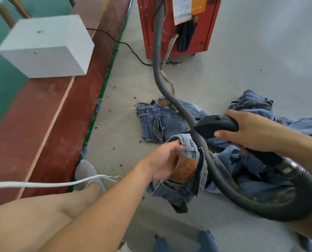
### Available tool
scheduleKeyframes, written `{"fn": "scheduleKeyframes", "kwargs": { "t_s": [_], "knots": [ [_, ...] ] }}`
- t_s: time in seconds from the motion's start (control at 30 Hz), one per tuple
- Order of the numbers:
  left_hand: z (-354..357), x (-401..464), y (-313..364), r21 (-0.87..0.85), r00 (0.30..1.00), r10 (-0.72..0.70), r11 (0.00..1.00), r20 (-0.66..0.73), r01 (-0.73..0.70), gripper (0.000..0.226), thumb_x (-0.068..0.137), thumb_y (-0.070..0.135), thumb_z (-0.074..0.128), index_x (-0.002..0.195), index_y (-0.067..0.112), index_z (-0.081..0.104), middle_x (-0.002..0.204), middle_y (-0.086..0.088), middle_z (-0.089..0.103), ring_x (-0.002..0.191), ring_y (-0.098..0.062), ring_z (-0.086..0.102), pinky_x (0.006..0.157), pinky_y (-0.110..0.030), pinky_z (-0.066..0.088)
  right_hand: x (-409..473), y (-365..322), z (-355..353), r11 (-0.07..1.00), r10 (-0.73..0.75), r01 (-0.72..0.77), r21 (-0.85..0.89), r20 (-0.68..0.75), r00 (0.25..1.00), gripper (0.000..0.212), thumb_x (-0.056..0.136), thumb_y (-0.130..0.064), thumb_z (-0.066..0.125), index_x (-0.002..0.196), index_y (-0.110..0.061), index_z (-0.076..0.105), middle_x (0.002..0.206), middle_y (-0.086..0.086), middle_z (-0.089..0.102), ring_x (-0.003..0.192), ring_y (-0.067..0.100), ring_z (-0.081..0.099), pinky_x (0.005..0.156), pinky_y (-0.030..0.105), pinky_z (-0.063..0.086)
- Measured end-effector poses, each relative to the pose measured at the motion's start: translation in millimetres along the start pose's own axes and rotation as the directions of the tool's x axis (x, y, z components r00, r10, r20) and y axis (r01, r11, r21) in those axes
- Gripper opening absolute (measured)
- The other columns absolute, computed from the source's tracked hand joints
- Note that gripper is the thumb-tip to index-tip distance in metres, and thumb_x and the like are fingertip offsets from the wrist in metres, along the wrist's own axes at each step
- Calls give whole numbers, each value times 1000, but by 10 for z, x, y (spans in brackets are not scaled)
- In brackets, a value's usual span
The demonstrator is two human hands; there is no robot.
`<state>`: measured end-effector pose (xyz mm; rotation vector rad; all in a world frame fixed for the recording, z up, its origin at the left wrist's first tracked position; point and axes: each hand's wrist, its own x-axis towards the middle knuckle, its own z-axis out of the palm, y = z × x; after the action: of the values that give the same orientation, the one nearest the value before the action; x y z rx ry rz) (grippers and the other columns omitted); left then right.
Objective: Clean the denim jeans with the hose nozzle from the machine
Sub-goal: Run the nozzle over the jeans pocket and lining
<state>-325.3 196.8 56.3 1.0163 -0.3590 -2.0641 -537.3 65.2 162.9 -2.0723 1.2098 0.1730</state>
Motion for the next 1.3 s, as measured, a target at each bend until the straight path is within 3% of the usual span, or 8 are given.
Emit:
{"fn": "scheduleKeyframes", "kwargs": {
  "t_s": [0.1, 0.23, 0.3, 0.4, 0.63, 0.87, 1.13, 1.3],
  "knots": [
    [-10, 50, -127, 39, 998, 46, 998, -52, -44, 53, 97, -10, 44, 136, 19, 64, 122, -13, 71, 106, -27, 70, 97, -47, 56, -57, -40, 34, 999, -4, 9, -44, 106, 994, 23, 91, -49, 70, 92, -34, 54, 62, -16, 70, 43, 18, 68, 40, 19, 47],
    [69, 25, -284, 389, 991, 116, 918, -73, -79, 47, 91, 3, 55, 122, 33, 73, 118, 3, 72, 113, -21, 63, 116, -52, 41, 29, -48, 217, 999, -12, 16, -31, 129, 992, 24, 92, -48, 71, 92, -29, 57, 58, -13, 68, 43, 17, 66, 40, 20, 47],
    [109, 27, -418, 823, 971, 239, 554, -17, -122, 38, 90, 14, 58, 118, 35, 73, 134, 9, 64, 132, -17, 51, 122, -38, 28, 105, -10, 213, 999, 25, -27, 24, 45, 999, 21, 93, -46, 71, 92, -29, 58, 56, -10, 68, 43, 18, 66, 39, 19, 46],
    [131, 91, -667, 994, 965, 239, -46, 111, -103, 42, 96, 13, 51, 132, 27, 67, 162, -12, 36, 151, -44, 10, 126, -57, 3, 117, 102, 26, 991, 110, -115, 71, 65, 992, 19, 90, -51, 74, 90, -35, 63, 60, 3, 71, 48, 23, 69, 42, 22, 50],
    [270, 85, -738, 907, 947, 244, -412, 207, -92, 35, 97, 17, 50, 120, 25, 75, 165, -16, 30, 153, -44, -6, 110, -75, -24, 69, -26, 126, 962, 67, 33, -272, 348, 935, 20, 86, -61, 71, 86, -44, 60, 68, -18, 70, 53, 6, 67, 50, 16, 48],
    [205, 52, -766, 868, 950, 237, -493, 204, -64, 32, 97, 23, 56, 123, 25, 74, 159, -13, 43, 156, -45, 0, 109, -78, -20, 166, -85, 199, 991, 53, -53, -121, -8, 999, 28, 88, -50, 72, 87, -26, 57, 54, 0, 68, 41, 18, 65, 45, 29, 48],
    [422, 154, -720, 979, 919, 395, -194, 20, 62, 36, 94, 18, 50, 120, 19, 75, 158, -17, 38, 150, -49, 7, 113, -74, -19, 88, -162, 513, 991, 77, -90, -95, -132, 988, 48, 63, -59, 91, 83, -31, 58, 53, -6, 65, 49, 8, 63, 46, 26, 41],
    [611, 249, -732, 995, 884, 464, -42, -56, 85, 33, 96, 28, 54, 123, 19, 71, 148, -16, 48, 135, -47, 25, 113, -66, 15, 284, -196, 875, 993, 51, -62, -96, -120, 991, 67, 58, -41, 99, 111, -21, 63, 82, -11, 65, 70, 3, 58, 53, 19, 37]
  ]
}}
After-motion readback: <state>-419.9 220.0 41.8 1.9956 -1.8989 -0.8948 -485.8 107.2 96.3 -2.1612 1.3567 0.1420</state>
